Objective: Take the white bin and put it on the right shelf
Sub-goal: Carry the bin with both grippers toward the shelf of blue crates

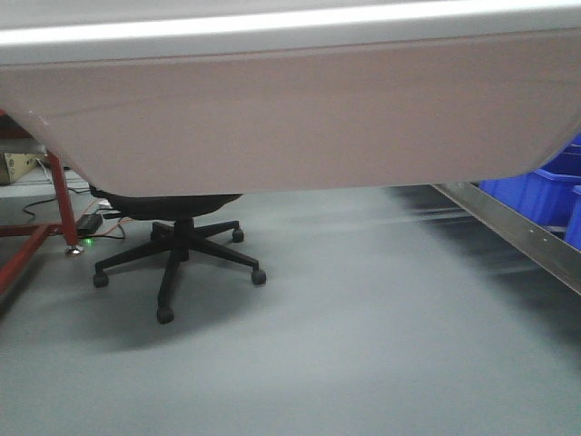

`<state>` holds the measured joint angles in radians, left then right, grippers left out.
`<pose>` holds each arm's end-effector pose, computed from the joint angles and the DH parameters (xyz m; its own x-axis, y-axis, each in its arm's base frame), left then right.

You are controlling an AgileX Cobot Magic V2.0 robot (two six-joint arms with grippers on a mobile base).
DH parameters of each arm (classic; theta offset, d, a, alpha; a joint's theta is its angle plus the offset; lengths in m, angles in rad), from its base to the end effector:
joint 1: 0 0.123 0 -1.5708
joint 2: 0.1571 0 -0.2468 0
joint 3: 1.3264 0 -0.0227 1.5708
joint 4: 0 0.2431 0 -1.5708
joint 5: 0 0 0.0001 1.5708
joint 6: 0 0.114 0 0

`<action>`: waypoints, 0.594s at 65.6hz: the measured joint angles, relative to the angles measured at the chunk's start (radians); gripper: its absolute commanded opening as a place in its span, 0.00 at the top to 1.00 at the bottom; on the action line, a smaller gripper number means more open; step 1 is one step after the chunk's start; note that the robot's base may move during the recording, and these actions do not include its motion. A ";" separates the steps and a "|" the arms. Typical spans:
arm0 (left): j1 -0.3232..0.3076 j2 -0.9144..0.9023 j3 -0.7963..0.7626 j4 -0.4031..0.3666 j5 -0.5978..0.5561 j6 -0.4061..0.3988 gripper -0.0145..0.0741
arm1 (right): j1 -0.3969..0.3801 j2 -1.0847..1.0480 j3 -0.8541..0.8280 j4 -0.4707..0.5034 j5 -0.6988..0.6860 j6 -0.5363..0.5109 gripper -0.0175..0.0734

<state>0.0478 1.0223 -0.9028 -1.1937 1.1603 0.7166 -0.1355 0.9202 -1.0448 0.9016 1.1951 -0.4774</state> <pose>0.1981 -0.0879 0.3261 -0.7116 -0.0720 -0.6988 0.5569 0.5486 -0.6236 0.1803 0.0594 0.3581 -0.6871 0.0640 -0.7237 -0.4451 0.7502 0.4889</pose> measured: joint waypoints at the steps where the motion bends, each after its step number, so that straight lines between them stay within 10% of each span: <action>1: 0.000 0.000 0.000 0.000 0.000 0.000 0.56 | 0.000 0.000 0.000 0.000 0.000 0.000 0.34; 39: 0.000 0.000 0.000 0.000 0.000 0.000 0.56 | 0.000 0.000 0.000 0.000 0.000 0.000 0.34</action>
<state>0.0478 1.0223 -0.9028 -1.1937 1.1603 0.7166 -0.1355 0.9202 -1.0448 0.9016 1.1951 -0.4774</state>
